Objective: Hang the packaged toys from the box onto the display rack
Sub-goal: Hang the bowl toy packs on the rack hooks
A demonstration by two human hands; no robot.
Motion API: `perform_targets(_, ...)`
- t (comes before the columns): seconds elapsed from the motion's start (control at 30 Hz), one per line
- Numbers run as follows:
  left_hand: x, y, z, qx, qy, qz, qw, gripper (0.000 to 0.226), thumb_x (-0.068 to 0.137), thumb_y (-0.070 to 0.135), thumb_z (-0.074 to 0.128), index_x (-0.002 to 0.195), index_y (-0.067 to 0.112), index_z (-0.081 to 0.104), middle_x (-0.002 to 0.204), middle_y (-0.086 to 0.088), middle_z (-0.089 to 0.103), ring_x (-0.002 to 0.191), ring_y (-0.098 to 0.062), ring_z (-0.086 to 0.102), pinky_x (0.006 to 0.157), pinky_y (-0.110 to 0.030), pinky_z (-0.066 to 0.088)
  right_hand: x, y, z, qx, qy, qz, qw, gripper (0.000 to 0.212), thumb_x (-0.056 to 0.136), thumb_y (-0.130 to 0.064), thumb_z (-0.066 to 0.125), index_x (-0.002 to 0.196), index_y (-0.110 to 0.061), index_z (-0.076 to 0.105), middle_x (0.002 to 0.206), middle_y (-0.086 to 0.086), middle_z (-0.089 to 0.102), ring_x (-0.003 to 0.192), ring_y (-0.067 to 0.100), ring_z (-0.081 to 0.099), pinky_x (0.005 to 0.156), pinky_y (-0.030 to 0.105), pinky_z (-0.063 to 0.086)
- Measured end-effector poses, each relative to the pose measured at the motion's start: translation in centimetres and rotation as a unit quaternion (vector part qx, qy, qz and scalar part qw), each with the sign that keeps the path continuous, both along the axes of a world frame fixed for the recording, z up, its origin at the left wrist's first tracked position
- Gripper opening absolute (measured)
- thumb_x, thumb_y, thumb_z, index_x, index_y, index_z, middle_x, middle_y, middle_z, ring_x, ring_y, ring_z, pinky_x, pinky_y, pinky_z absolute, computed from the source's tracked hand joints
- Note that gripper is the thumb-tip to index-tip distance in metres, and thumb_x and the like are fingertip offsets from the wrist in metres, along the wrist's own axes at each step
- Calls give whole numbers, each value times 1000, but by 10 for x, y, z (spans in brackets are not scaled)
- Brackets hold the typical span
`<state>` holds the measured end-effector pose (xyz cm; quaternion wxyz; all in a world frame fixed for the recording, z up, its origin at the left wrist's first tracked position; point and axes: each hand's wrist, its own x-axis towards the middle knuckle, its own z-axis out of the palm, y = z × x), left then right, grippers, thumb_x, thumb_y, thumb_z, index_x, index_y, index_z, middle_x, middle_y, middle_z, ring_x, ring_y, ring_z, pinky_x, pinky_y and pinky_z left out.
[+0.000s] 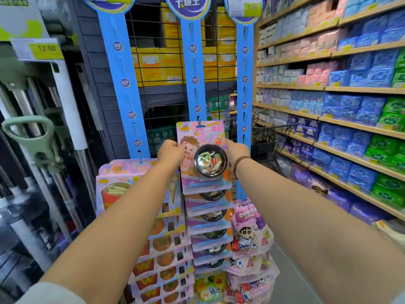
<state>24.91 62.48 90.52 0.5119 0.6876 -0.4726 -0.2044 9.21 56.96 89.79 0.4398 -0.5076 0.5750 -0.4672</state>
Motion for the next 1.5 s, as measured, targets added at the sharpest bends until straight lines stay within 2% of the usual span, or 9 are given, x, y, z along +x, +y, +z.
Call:
perform_targets(0.07,-1,9,4,5,-22,8,1000,15,93,21,52,87,7,55,71,-4,42,60,-19,36,55,-29,27,3,5,-4,-34,1,-20,999,43,97,-27,45,56,-20,32,56,-1,32,49,13,27,44,25,25)
perform_targets(0.2,4,26,1,4,-46,-19,999,41,94,24,52,130,7,45,116,-11,53,90,-23,46,77,-34,38,10,26,-15,-86,-23,-94,992,38,95,-20,46,59,-18,36,63,6,37,56,20,28,56,30,27)
perform_targets(0.33,7,66,-24,31,-60,-77,995,26,97,23,46,121,14,49,109,-3,50,88,-25,50,81,-42,45,18,57,-38,-64,-23,-111,992,14,95,-24,48,96,-13,55,89,8,54,73,25,48,65,37,43)
perform_targets(0.5,21,123,-90,107,69,-92,988,18,97,15,45,82,16,56,89,-7,62,69,-18,62,60,-29,51,33,112,-98,-5,18,-55,998,26,93,-17,43,69,-21,33,68,4,40,57,21,35,51,30,26)
perform_targets(0.67,37,201,-150,209,144,-41,966,17,97,14,46,85,9,57,77,-6,61,60,-15,58,50,-23,45,62,183,-157,85,70,51,993,31,96,-18,42,65,-13,43,64,3,41,61,21,36,54,32,25)
perform_targets(1.0,150,312,-233,350,227,7,909,31,96,22,45,119,4,54,92,-10,63,82,-25,62,80,-36,48,157,276,-254,222,120,216,943,28,94,-21,50,67,-22,46,73,-2,52,64,13,51,60,15,49)
perform_targets(1.13,211,341,-270,383,232,8,894,32,97,22,45,122,3,52,87,-9,62,73,-23,61,77,-35,48,216,299,-299,237,161,227,931,14,90,-27,49,77,-23,50,93,7,55,87,21,52,95,39,51)
perform_targets(1.37,309,387,-347,459,201,-18,865,31,97,20,46,123,5,53,93,-10,66,75,-21,62,82,-36,48,295,365,-378,316,173,225,906,32,95,-14,46,65,-23,45,66,-4,45,58,9,42,58,20,37)
perform_targets(1.5,340,419,-410,485,200,-13,851,12,96,18,46,102,12,54,75,-2,58,60,-12,57,50,-20,41,324,397,-453,354,187,197,895,29,99,-24,44,74,-13,54,63,2,47,59,16,45,59,28,38)
